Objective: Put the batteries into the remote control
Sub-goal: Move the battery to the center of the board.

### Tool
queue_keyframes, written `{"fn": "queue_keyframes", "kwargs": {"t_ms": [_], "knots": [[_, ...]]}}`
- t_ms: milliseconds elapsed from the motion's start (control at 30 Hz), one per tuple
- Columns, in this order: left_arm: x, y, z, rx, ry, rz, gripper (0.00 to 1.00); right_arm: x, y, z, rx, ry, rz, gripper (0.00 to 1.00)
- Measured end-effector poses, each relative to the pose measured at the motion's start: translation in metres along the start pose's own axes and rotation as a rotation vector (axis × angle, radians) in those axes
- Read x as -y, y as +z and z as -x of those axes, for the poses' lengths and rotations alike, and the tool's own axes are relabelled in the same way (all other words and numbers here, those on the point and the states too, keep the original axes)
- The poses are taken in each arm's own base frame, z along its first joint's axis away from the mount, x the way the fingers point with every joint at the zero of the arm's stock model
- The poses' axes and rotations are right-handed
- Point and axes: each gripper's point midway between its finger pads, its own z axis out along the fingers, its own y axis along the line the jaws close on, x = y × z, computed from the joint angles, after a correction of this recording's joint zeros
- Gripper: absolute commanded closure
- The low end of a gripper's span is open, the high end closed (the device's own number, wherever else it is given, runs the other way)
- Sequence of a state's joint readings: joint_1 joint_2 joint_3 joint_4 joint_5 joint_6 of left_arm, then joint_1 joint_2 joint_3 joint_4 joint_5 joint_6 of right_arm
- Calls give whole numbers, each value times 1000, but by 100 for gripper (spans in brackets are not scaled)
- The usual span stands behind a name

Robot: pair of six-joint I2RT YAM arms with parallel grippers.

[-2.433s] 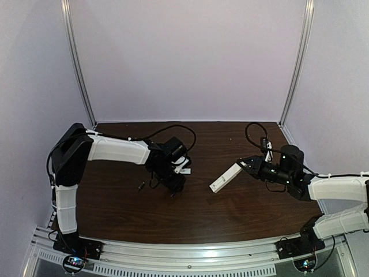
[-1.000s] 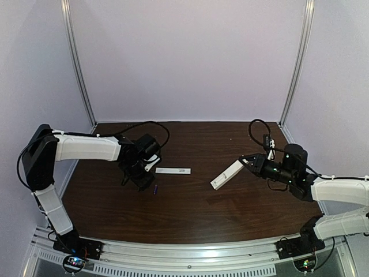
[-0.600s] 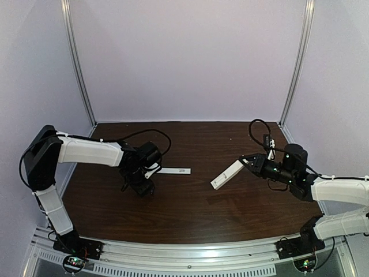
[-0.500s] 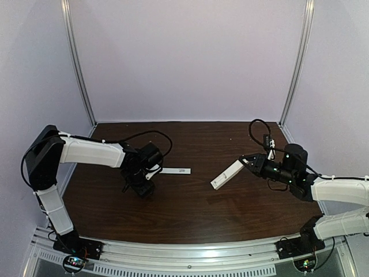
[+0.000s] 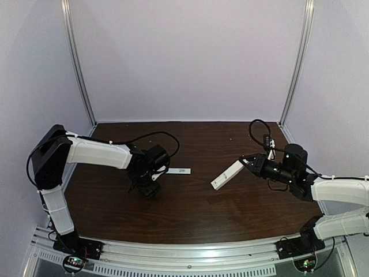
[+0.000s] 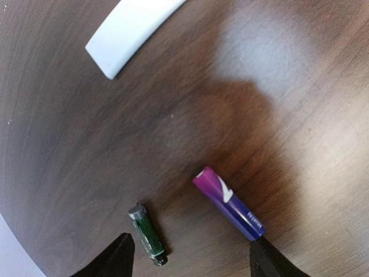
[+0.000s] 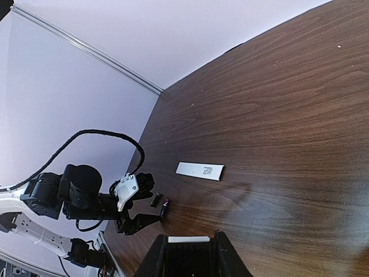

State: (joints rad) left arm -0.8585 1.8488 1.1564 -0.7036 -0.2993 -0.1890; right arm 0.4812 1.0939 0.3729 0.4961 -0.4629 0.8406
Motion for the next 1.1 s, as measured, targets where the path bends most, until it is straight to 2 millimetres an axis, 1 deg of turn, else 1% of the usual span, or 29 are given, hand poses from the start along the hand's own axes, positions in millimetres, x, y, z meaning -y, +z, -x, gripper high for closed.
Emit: {"fn": "queue_keyframes", "kwargs": {"t_ms": [233,600,733,833,900,1000,1100], "knots": [[2,3,20,25,15,0,27,3,0,-1,-5,4,-10,100],[8,9,60,101,5,-31,28,4,-3,2,2,3,-16,100],[6,12,75,122,-1,-36,28,6,-3,2,2,6,-22,100],[2,15,87,143,-10,-40,28,6,-3,2,2,6,-23,100],[-3,17,91,149,-18,-38,28,6,-3,2,1,6,-23,100],[-14,18,94,153,-28,-31,27,6,-3,2,1,6,-24,100],[-26,15,103,172,-39,-29,27,6,-3,2,1,6,-24,100]]}}
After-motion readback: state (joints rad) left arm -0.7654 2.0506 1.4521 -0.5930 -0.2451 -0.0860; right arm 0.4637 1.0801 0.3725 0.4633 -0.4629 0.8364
